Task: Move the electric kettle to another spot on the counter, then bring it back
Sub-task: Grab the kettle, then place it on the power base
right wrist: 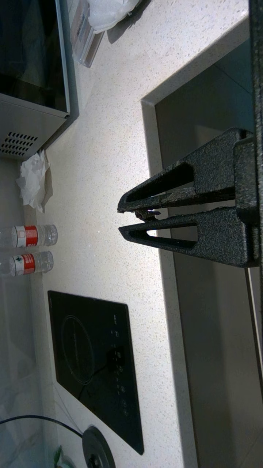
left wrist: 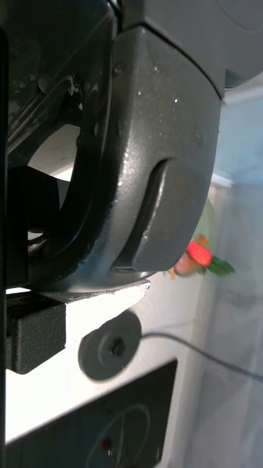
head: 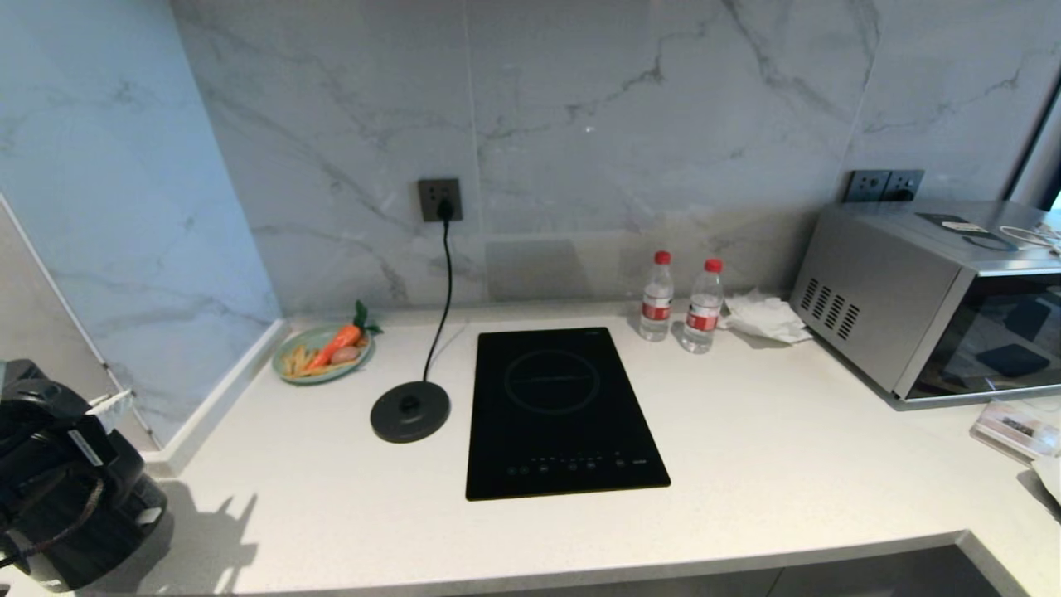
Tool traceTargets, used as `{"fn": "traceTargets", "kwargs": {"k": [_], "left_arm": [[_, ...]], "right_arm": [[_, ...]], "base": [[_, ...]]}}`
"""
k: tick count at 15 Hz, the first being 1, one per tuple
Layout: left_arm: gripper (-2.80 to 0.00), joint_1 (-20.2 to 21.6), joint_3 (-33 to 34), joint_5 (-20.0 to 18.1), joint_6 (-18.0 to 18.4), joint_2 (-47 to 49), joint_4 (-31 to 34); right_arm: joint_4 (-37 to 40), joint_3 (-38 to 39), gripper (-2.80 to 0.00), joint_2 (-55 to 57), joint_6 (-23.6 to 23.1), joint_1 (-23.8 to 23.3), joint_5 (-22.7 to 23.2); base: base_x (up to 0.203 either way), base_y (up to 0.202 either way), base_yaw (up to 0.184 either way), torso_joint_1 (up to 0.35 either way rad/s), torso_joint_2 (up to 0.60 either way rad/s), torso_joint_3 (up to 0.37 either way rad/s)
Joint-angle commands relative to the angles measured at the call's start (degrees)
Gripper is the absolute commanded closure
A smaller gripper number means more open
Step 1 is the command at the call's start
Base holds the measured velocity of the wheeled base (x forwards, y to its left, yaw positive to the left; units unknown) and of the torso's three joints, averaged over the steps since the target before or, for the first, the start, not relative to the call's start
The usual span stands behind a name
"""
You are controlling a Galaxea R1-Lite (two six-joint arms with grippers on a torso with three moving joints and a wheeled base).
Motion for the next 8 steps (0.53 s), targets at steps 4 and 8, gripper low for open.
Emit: {"fn": "traceTargets", "kwargs": {"k": [4,8], "left_arm": [[0.0,-9.89,4.8,3.46,0.01,-8.58,-0.51],[0.0,-19.82,3.73,11.34,0.35,-12.34,4.82]], "right_arm": [[-0.02,0.0,0.0,0.0,-0.02,0.0,-0.02],[-0.02,0.0,0.0,0.0,-0.02,0.0,-0.02]], "base": [[0.0,0.0,0.0,0.0,0.0,0.0],[0.0,0.0,0.0,0.0,0.0,0.0]]}}
